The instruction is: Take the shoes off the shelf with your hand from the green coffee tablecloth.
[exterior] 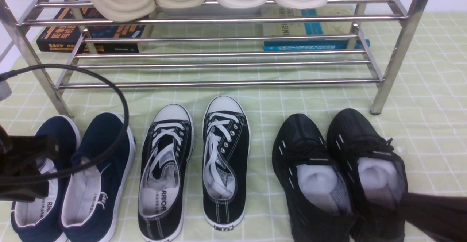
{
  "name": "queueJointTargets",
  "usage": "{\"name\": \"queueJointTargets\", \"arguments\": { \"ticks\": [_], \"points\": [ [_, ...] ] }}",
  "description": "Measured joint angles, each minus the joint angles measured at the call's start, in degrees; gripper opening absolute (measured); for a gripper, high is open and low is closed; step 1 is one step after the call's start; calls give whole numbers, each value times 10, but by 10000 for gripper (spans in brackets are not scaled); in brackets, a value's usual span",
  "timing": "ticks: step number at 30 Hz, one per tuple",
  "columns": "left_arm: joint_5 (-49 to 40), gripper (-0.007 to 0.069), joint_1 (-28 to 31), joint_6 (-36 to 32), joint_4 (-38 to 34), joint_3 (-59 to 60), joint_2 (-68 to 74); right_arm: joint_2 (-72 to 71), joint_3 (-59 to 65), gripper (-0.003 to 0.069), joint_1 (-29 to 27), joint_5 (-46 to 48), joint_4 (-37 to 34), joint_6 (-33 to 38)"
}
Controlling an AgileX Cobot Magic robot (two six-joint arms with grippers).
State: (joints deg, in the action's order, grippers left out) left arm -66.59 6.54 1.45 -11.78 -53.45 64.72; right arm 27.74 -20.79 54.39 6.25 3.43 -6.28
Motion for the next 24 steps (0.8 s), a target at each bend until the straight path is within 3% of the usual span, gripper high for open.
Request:
{"name": "queueJointTargets", "arguments": {
  "ticks": [24],
  "points": [
    [10, 135, 0, 0, 41, 0, 0, -3, 16, 6, 0, 12, 2, 0]
  ]
}}
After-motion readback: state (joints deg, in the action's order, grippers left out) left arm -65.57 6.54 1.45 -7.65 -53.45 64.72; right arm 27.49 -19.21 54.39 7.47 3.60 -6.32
